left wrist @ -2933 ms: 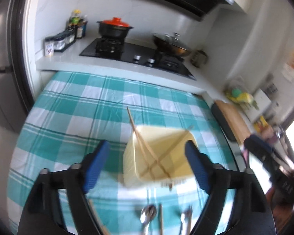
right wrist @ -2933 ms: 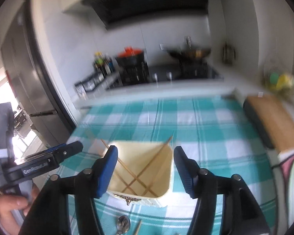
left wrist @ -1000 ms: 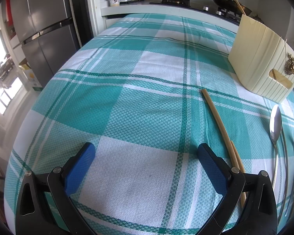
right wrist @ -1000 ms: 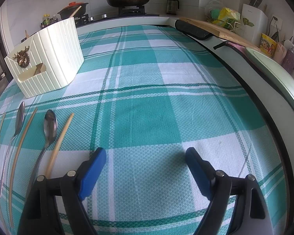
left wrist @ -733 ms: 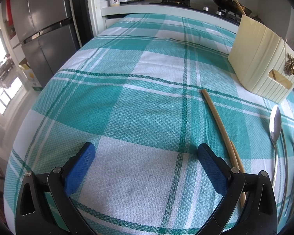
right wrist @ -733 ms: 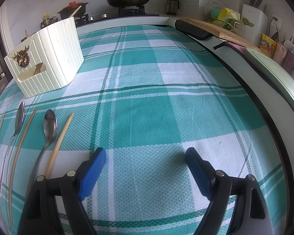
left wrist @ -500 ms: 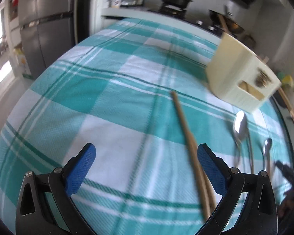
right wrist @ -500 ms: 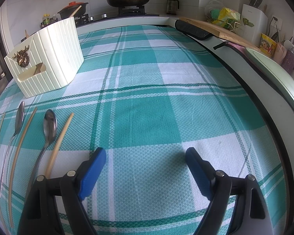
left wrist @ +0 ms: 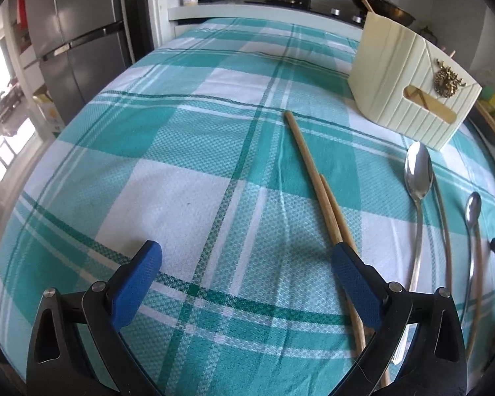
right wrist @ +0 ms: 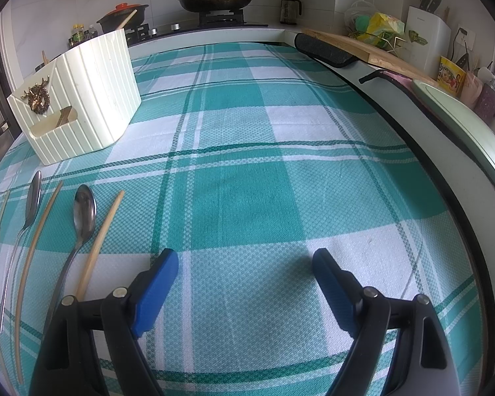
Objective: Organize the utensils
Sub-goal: 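Move both open tools back over the remaining chopsticks on the cloth, then close the right tool on a wooden chopstick while the left tool grasps another chopstick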
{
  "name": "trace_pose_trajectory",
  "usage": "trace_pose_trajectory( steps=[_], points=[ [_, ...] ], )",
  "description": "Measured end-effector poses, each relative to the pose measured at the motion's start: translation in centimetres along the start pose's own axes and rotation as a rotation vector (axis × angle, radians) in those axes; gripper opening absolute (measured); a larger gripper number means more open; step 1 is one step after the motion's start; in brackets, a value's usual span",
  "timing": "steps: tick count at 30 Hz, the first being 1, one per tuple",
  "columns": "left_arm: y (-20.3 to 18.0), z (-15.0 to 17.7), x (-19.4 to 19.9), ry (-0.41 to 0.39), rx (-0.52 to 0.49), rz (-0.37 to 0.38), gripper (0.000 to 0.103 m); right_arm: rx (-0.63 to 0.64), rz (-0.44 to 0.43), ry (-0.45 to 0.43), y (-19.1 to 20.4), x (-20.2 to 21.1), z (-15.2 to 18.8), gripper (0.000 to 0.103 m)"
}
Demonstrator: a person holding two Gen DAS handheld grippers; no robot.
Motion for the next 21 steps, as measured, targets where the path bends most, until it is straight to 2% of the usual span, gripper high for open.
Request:
trace_pose_trajectory(
  steps=[5, 8, 11, 17, 19, 21],
  points=[
    [-0.3, 0.1, 0.7, -0.016, 0.035, 0.073, 0.103, 0.001, 0.001, 0.000, 0.0, 0.0, 0.0, 0.086],
    [-0.7, 0.4, 0.2, -0.006, -0.001, 0.012, 0.103, 0.001, 0.002, 0.000, 0.0, 0.0, 0.0, 0.086],
    [-1.1, 0.4, 0.3, -0.017, -0.015, -0.003, 0.103, 0.001, 0.002, 0.000, 0.0, 0.0, 0.0, 0.086],
    [-1.0, 0.4, 0.3, -0.010, -0.030, 0.012, 0.103, -0.005, -0.012, 0.001, -0.2, 0.4, 0.1, 0.086],
    [-1.2, 0.3, 0.1, -0.005, -0.038, 0.011, 0.103, -0.018, -0.037, 0.004, -0.1, 1.3, 0.4, 0.086],
    [-1.5, 0.4, -0.2, 0.009, -0.065, -0.036, 0.103, -0.059, -0.101, -0.005, 0.5, 2.8, 1.0, 0.086]
  ],
)
Point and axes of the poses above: each gripper's, at about its wrist camera, not at the fingertips, and x roughly against the way its jaws point, y to its left, z to its underside, the point moved 5 cm from there along -x, roughly the way its jaws point, and after that the axes turned 1 degree about y, right-handed, at the moved point
